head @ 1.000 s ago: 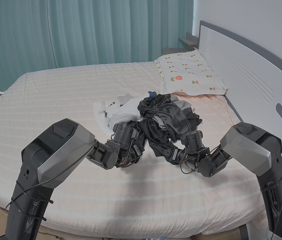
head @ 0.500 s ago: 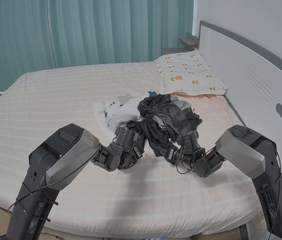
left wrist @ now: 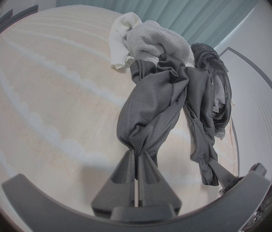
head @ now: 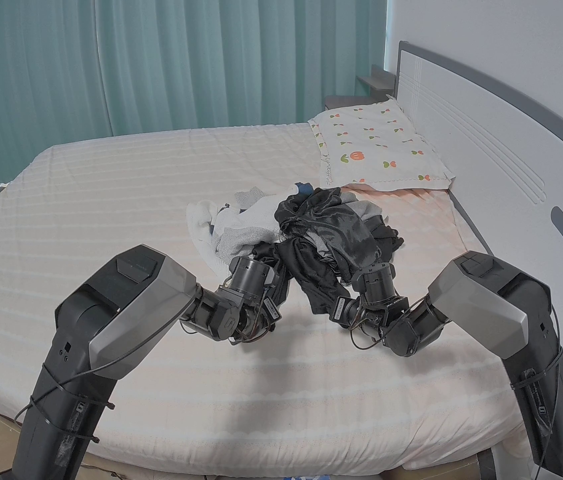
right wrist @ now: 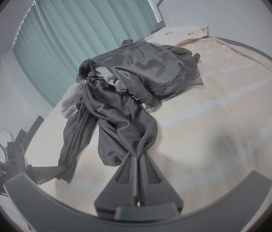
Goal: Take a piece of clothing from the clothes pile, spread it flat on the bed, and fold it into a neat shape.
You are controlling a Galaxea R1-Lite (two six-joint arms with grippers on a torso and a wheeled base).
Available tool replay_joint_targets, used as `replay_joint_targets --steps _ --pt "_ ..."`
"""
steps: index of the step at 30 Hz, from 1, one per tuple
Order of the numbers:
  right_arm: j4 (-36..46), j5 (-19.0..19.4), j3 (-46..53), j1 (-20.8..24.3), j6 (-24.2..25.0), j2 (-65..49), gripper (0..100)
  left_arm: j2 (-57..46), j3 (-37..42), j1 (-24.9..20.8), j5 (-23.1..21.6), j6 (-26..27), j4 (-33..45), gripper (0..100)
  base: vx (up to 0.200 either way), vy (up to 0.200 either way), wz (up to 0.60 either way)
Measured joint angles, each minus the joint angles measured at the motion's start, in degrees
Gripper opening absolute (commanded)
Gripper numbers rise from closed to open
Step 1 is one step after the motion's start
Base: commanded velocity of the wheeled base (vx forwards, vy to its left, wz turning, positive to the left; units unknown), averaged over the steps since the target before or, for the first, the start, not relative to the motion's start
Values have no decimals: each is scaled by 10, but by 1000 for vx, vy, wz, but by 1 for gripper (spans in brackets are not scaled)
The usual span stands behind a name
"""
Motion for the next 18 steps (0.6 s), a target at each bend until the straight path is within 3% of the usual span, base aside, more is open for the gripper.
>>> replay_joint_targets --steps 9,18 --pt "-86 16 67 8 27 -35 0 -64 51 0 -19 -42 19 0 0 0 0" --pt "-181 49 160 14 48 -124 0 -209 155 -4 -65 -51 14 0 0 0 0"
